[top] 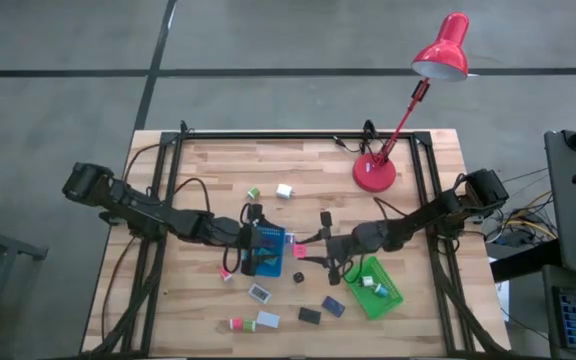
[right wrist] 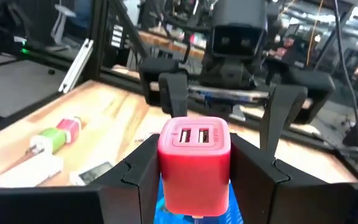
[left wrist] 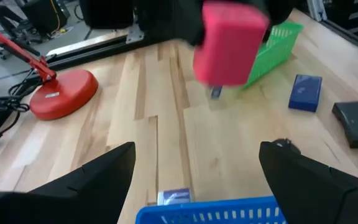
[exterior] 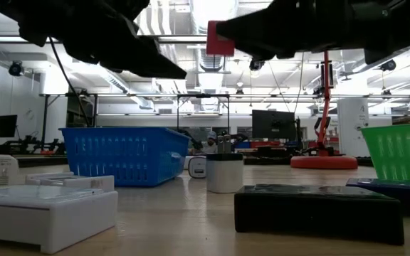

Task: Pick & Place Office items
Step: Put the pink charger adapter into the green bin

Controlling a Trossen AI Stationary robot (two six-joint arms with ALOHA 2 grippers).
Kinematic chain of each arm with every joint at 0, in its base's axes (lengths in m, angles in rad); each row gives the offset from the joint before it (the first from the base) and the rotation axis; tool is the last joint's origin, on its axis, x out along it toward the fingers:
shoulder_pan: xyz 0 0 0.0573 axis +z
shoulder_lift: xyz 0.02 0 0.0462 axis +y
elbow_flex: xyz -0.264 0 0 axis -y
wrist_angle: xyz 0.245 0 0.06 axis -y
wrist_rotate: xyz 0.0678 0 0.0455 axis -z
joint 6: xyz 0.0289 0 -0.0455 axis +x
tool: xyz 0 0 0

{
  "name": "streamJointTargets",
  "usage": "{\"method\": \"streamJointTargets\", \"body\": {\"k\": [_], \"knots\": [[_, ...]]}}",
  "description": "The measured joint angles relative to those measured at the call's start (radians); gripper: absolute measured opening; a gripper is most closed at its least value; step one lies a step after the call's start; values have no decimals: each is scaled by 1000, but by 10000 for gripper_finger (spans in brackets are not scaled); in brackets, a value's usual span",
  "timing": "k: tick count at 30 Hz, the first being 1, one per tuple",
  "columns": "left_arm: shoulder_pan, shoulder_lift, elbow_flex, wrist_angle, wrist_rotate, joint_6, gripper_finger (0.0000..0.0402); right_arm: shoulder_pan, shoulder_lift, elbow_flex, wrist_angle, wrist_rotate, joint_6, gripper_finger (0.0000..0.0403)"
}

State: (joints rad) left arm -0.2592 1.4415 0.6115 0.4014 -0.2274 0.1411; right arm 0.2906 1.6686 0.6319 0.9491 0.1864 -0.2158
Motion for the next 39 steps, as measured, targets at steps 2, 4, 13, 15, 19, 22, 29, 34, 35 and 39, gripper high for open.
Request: {"method": "streamJointTargets", "body": {"k": [2, 4, 13, 15, 19, 22, 29, 34, 35, 39], "knots": [[0, -5, -8, 0, -5, -1, 346, 0, 0, 0, -29, 3, 10, 147], [1, -5, -10, 1, -5, -2, 346, 2, -6, 0, -60, 7, 19, 147], [1, -6, -13, 1, -8, -4, 346, 36, -96, 0, -250, 76, 49, 147], [1, -6, -13, 0, -8, -4, 346, 52, -127, 0, -311, 96, 59, 147], [2, -6, -13, 1, -8, -4, 346, 77, -180, 0, -406, 123, 90, 147], [2, -6, -13, 1, -7, -4, 346, 93, -207, 0, -477, 148, 113, 147], [2, -6, -13, 1, -7, -4, 346, 118, -258, 0, -644, 183, 185, 147], [2, -6, -13, 2, -7, -3, 346, 134, -289, 0, -738, 186, 241, 147], [2, -6, -13, 1, -7, -3, 346, 138, -293, 0, -751, 190, 250, 147], [2, -6, -13, 1, -7, -3, 346, 159, -313, 0, -812, 207, 288, 147]]}}
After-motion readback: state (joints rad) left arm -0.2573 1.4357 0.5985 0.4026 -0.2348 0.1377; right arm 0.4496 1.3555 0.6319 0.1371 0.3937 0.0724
